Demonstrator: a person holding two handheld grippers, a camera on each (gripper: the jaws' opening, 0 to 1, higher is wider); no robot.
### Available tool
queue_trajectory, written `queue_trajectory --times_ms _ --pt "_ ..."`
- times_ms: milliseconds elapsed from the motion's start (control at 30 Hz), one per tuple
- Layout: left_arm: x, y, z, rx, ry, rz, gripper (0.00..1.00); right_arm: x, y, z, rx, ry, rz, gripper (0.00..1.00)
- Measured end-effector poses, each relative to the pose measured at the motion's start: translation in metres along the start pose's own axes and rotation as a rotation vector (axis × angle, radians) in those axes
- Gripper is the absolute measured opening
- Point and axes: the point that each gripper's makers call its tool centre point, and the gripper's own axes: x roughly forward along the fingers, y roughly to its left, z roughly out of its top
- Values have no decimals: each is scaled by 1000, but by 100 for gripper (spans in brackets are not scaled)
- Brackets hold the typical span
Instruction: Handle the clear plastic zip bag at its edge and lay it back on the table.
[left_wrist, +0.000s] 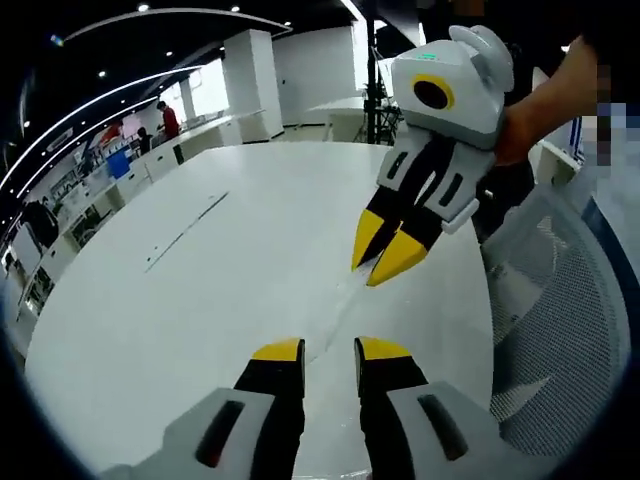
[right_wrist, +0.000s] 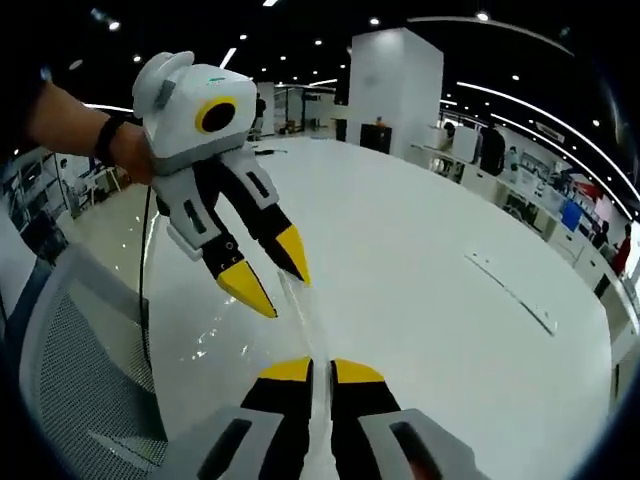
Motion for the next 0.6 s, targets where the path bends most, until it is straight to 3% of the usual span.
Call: queue_trajectory --times_ms 133,600 --pt "3 3 -5 -22 13 -27 13 1 -1 0 -22 1 0 2" --pt "1 7 4 -109 -31 -67 4 0 5 -3 -58 20 -3 3"
